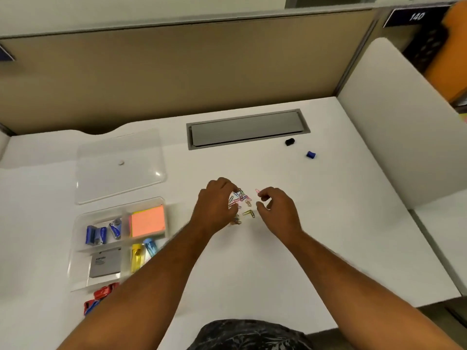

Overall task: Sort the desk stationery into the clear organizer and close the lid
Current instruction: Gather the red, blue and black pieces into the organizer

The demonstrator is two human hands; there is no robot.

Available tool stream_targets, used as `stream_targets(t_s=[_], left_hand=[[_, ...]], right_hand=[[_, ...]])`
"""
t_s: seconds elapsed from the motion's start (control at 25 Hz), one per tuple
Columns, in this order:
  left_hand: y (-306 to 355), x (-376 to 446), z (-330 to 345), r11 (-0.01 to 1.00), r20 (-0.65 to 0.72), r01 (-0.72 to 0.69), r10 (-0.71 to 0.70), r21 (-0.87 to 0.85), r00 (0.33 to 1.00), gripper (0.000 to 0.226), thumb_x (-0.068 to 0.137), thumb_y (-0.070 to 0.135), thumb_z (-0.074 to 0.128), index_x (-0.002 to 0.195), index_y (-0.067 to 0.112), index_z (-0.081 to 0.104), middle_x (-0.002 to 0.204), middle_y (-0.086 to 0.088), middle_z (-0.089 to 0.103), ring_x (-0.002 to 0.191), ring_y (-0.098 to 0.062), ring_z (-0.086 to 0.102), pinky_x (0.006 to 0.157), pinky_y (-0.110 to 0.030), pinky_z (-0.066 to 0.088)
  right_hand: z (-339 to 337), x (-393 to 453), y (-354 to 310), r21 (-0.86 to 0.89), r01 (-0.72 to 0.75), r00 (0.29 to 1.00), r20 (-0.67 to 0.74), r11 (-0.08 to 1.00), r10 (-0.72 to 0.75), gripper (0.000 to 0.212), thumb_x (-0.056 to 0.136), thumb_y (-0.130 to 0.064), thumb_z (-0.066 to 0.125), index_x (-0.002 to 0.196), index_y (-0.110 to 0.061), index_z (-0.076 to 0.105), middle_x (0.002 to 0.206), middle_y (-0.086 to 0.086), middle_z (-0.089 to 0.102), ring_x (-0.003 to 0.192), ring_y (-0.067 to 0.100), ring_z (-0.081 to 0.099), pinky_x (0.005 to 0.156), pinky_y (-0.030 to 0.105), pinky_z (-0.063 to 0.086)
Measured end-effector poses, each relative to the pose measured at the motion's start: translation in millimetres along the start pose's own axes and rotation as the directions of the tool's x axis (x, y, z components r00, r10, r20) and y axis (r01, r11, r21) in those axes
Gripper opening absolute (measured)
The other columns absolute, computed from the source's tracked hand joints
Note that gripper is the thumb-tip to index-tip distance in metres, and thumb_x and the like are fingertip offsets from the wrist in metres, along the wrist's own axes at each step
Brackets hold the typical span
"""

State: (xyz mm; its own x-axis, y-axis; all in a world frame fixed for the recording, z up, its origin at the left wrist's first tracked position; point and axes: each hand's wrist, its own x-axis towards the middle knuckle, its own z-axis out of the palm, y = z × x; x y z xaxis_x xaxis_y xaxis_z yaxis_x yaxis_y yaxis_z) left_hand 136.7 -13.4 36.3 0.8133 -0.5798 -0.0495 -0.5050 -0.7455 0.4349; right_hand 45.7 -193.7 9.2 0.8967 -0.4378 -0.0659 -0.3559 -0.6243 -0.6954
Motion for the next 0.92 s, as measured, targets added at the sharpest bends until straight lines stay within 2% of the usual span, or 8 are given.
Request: stream_targets(t_s=[0.2, 0.36, 0.44, 0.56, 0.64, 0.72, 0.8, 0.92], left_hand=[[61.6, 94.3, 40.2, 0.997, 0.076, -0.026, 0.032, -0.075, 0.997, 0.044, 0.089, 0.032, 0.068, 0.130, 0.026, 0.054, 0.137, 0.009, 0.052, 0.123, -0.015, 0.050, 0.090, -0.030, 0.048], [88.9, 160.5, 67.9, 0.998, 0.228, -0.038, 0.046, -0.041, 0.973, 0.054, 0.089, 0.032, 0.065, 0.140, 0.027, 0.047, 0.147, 0.008, 0.046, 0.129, -0.016, 0.049, 0.100, -0.034, 0.047], [96.9, 196.0, 77.1, 0.999, 0.277, 0.004, 0.009, -0.047, 0.961, 0.056, 0.088, 0.031, 0.065, 0.140, 0.026, 0.046, 0.148, 0.006, 0.044, 0.128, -0.018, 0.051, 0.100, -0.035, 0.047], [101.3, 243.4, 87.2, 0.992, 0.252, 0.091, -0.068, -0.082, 0.965, 0.059, 0.088, 0.029, 0.067, 0.142, 0.024, 0.044, 0.149, 0.004, 0.042, 0.126, -0.020, 0.053, 0.099, -0.035, 0.047], [105.8, 272.3, 96.2, 0.985, 0.234, 0.139, -0.111, -0.104, 0.966, 0.067, 0.088, 0.027, 0.070, 0.148, 0.024, 0.040, 0.153, 0.001, 0.038, 0.133, -0.022, 0.049, 0.104, -0.035, 0.046], [112.1, 295.5, 108.8, 0.989, 0.234, 0.125, -0.102, -0.082, 0.967, 0.074, 0.089, 0.025, 0.071, 0.153, 0.025, 0.034, 0.159, 0.000, 0.034, 0.140, -0.023, 0.043, 0.111, -0.037, 0.043], [117.6, 312.6, 122.0, 0.999, 0.240, 0.042, -0.035, -0.025, 0.970, 0.070, 0.093, 0.023, 0.068, 0.154, 0.028, 0.035, 0.157, 0.001, 0.038, 0.141, -0.023, 0.041, 0.112, -0.039, 0.044], [119.3, 319.0, 137.5, 0.998, 0.199, -0.065, 0.060, 0.019, 0.978, 0.041, 0.098, 0.017, 0.059, 0.137, 0.027, 0.057, 0.135, 0.002, 0.056, 0.125, -0.022, 0.051, 0.098, -0.031, 0.049]], right_hand=[[-53.3, 73.7, 73.4, 0.075, -0.158, 0.981, -0.103, 0.985, 0.166, 0.031, 0.091, -0.021, 0.075, 0.121, -0.025, 0.067, 0.108, -0.009, 0.062, 0.081, 0.012, 0.065, 0.085, 0.029, 0.057], [-70.3, 126.0, 128.9, 0.110, -0.277, 0.960, -0.017, 0.955, 0.280, 0.058, 0.087, -0.020, 0.081, 0.138, -0.024, 0.055, 0.128, 0.000, 0.053, 0.104, 0.017, 0.064, 0.099, 0.032, 0.054], [-74.3, 150.9, 148.8, 0.075, -0.312, 0.949, -0.010, 0.947, 0.314, 0.067, 0.083, -0.016, 0.083, 0.141, -0.023, 0.051, 0.129, 0.002, 0.051, 0.109, 0.020, 0.063, 0.101, 0.035, 0.054], [-77.0, 185.0, 159.0, 0.109, -0.317, 0.941, -0.088, 0.942, 0.327, 0.069, 0.082, -0.012, 0.083, 0.141, -0.022, 0.049, 0.123, 0.004, 0.054, 0.100, 0.019, 0.062, 0.091, 0.030, 0.053], [-77.5, 208.3, 162.7, 0.185, -0.343, 0.922, -0.123, 0.921, 0.368, 0.072, 0.083, -0.010, 0.083, 0.143, -0.024, 0.045, 0.124, 0.000, 0.054, 0.104, 0.017, 0.060, 0.094, 0.028, 0.051], [-74.7, 223.0, 167.2, 0.200, -0.345, 0.922, -0.113, 0.917, 0.372, 0.076, 0.085, -0.010, 0.083, 0.146, -0.027, 0.041, 0.123, -0.008, 0.048, 0.106, 0.013, 0.057, 0.097, 0.026, 0.049], [-71.9, 230.3, 169.4, 0.164, -0.331, 0.932, -0.095, 0.929, 0.349, 0.069, 0.088, -0.015, 0.081, 0.145, -0.028, 0.045, 0.122, -0.010, 0.044, 0.102, 0.008, 0.053, 0.096, 0.023, 0.047], [-69.9, 233.1, 174.7, 0.124, -0.301, 0.945, -0.096, 0.946, 0.313, 0.038, 0.090, -0.018, 0.078, 0.124, -0.021, 0.059, 0.119, 0.000, 0.053, 0.094, 0.012, 0.054, 0.091, 0.025, 0.050]])
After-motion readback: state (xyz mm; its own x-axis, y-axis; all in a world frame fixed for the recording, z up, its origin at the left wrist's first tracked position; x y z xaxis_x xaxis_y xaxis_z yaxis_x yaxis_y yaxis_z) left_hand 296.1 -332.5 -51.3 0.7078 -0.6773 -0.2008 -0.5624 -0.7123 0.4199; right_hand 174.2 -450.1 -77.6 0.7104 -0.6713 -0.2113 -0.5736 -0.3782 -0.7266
